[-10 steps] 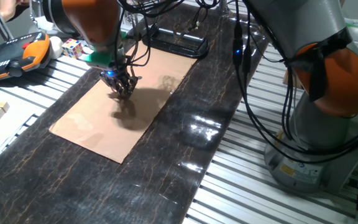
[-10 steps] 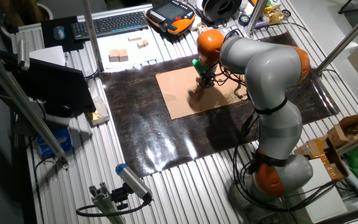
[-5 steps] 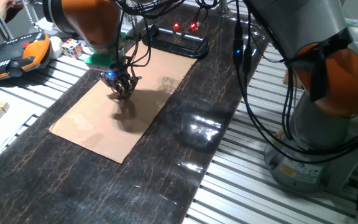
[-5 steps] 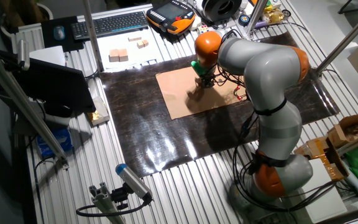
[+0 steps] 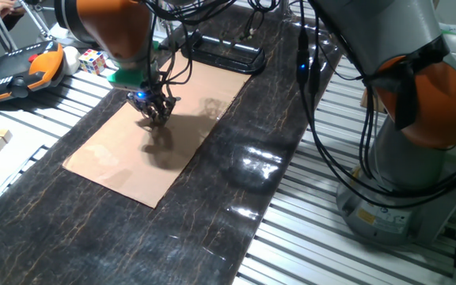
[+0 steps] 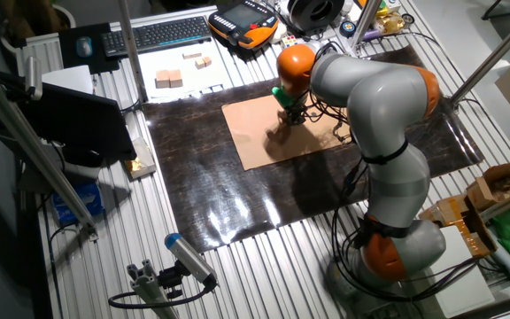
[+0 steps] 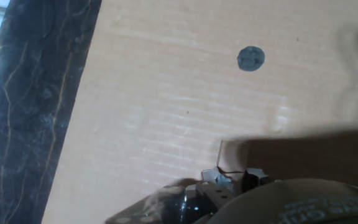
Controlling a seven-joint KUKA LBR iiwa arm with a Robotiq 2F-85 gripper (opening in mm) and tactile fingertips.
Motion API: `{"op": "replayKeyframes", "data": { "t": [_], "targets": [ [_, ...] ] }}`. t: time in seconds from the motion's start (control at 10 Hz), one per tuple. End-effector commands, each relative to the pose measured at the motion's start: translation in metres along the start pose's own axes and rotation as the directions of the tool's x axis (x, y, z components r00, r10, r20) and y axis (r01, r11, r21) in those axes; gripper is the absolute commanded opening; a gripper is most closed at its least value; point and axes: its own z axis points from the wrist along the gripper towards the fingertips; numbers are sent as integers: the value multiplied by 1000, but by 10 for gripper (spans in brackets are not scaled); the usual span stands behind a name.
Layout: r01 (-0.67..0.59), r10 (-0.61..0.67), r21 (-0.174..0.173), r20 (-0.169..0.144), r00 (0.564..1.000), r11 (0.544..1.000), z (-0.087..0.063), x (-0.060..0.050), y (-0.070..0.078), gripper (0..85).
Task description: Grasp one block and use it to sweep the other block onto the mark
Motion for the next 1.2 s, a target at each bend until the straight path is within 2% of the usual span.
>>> {"op": "replayKeyframes", "data": {
  "t": [0.0, 0.4, 0.7, 1.1],
  "targets": [
    [-7, 7, 1, 5, 1000, 1000, 0, 0, 0, 7],
    [-23, 23, 2, 8, 1000, 1000, 0, 0, 1, 7],
    [-42, 42, -3, -2, 999, 999, 1, 0, 1, 7],
    [-44, 44, 1, 15, 999, 999, 0, -2, 2, 7]
  ]
}}
